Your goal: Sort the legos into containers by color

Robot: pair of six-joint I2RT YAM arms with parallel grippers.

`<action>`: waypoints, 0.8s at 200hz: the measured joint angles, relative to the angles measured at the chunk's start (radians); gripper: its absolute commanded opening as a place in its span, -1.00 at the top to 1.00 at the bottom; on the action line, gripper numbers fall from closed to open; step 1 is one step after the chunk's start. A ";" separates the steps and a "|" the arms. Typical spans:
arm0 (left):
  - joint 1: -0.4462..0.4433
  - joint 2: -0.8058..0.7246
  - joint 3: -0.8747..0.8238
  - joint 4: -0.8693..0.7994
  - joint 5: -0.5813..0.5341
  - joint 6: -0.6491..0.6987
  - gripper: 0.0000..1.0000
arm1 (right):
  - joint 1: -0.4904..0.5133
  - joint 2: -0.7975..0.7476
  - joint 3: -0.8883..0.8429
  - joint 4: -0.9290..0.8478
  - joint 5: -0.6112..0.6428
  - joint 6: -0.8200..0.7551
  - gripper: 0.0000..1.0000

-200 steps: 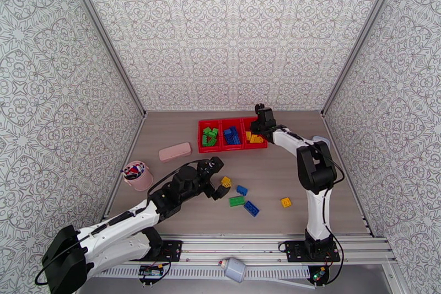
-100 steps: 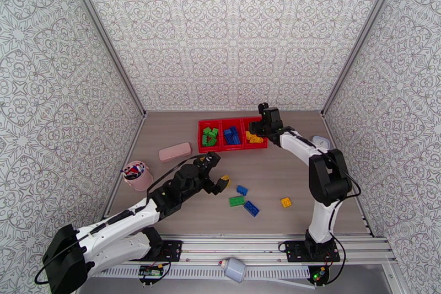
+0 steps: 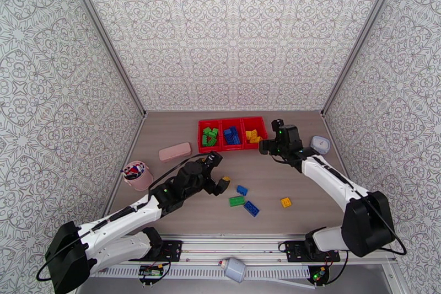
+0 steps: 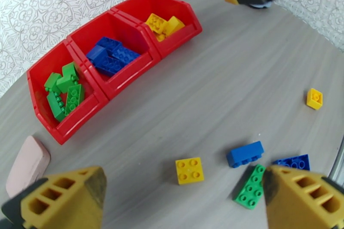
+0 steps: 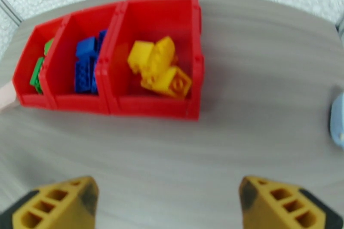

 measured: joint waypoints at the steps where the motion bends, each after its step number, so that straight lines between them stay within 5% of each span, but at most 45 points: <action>1: 0.000 0.000 0.000 0.000 0.001 0.000 -0.99 | 0.000 -0.002 -0.003 -0.002 0.000 0.002 -0.80; 89: -0.002 0.001 -0.023 0.044 0.145 0.062 -0.99 | 0.000 -0.166 -0.282 -0.236 -0.010 0.222 -0.83; 160: -0.002 -0.005 -0.053 0.065 0.190 0.109 -0.99 | 0.000 -0.236 -0.406 -0.305 -0.072 0.327 -0.67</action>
